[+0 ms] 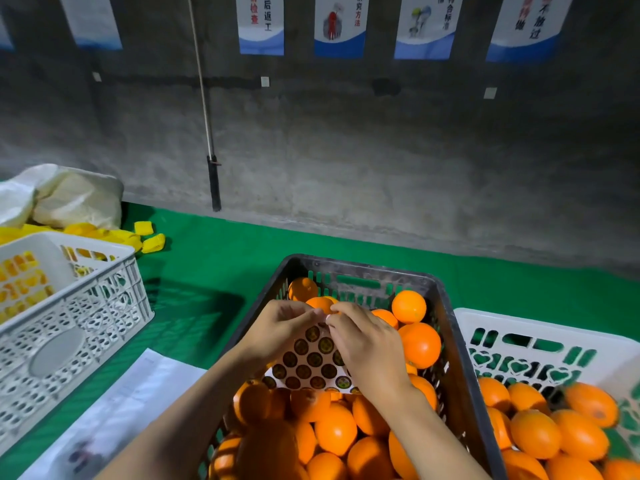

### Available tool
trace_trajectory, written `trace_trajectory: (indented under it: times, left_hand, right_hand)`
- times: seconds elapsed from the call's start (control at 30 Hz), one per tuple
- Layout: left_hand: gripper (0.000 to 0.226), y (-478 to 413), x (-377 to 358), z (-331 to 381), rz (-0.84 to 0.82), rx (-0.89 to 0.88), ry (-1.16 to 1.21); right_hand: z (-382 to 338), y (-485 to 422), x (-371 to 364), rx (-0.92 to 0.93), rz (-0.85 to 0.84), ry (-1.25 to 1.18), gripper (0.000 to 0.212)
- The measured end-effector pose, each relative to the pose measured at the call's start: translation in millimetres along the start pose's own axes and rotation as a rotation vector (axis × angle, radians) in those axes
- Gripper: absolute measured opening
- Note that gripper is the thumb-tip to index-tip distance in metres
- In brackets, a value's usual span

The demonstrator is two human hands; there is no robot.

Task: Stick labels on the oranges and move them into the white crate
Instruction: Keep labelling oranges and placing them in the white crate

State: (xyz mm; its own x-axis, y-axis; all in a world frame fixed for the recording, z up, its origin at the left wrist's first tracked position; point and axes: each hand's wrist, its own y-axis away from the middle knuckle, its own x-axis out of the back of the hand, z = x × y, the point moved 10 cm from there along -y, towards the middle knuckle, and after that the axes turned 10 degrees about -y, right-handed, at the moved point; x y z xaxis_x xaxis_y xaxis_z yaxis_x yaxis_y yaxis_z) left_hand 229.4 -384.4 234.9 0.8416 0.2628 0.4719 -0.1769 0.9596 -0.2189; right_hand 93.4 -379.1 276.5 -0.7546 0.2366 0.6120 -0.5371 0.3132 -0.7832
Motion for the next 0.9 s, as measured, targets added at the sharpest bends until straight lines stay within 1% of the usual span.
trace_trajectory:
  times: [0.2,0.37,0.47,0.53,0.57,0.6,0.63,0.67,0.7,0.77,0.83,0.87,0.9]
  left_hand:
    - [0.029,-1.4,4.1,-1.4,0.039,0.008,0.005]
    - [0.023,-2.7,-0.2,-1.2,0.011,-0.017,0.018]
    - [0.021,-5.0,2.4,-5.8,0.046,-0.013,0.074]
    - [0.018,-5.9,6.1,-7.3,0.090,-0.002,0.071]
    - [0.017,-5.6,10.8,-7.3,0.140,-0.003,0.038]
    - [0.016,-4.7,19.1,-6.9,0.225,-0.011,-0.024]
    - [0.015,-2.4,29.4,-5.8,0.337,-0.010,-0.102]
    - [0.012,1.5,40.0,-5.7,0.459,0.013,-0.181]
    - [0.013,6.6,49.6,-7.9,0.578,0.068,-0.233]
    - [0.022,19.2,66.4,-18.9,0.781,0.229,-0.224]
    - [0.023,28.5,76.9,-26.6,0.901,0.309,-0.177]
    - [0.020,30.8,80.0,-27.2,0.932,0.311,-0.160]
    - [0.018,31.7,82.0,-26.9,0.948,0.303,-0.144]
  right_hand:
    - [7.2,-2.3,4.0,-0.070,0.030,-0.009,0.020]
    - [18.5,-2.8,5.5,-0.171,0.059,-0.020,0.018]
    - [20.1,-3.8,5.9,-0.177,0.057,-0.017,0.018]
    - [20.1,-3.5,6.1,-0.176,0.052,-0.038,0.018]
    - [20.9,-3.7,7.7,-0.183,0.062,-0.045,0.015]
    - [22.4,-4.1,10.3,-0.197,0.079,-0.061,0.011]
    - [24.4,-4.7,13.2,-0.220,0.096,-0.085,0.013]
    - [26.4,-5.2,15.8,-0.244,0.109,-0.110,0.019]
    - [27.5,-5.4,18.0,-0.258,0.116,-0.136,0.025]
    - [29.8,-5.5,21.7,-0.294,0.136,-0.216,0.022]
    - [38.6,-2.4,21.7,-0.396,0.154,-0.337,0.013]
    - [45.5,0.4,17.4,-0.469,0.131,-0.398,0.013]
    - [54.5,4.4,7.7,-0.562,0.057,-0.467,0.015]
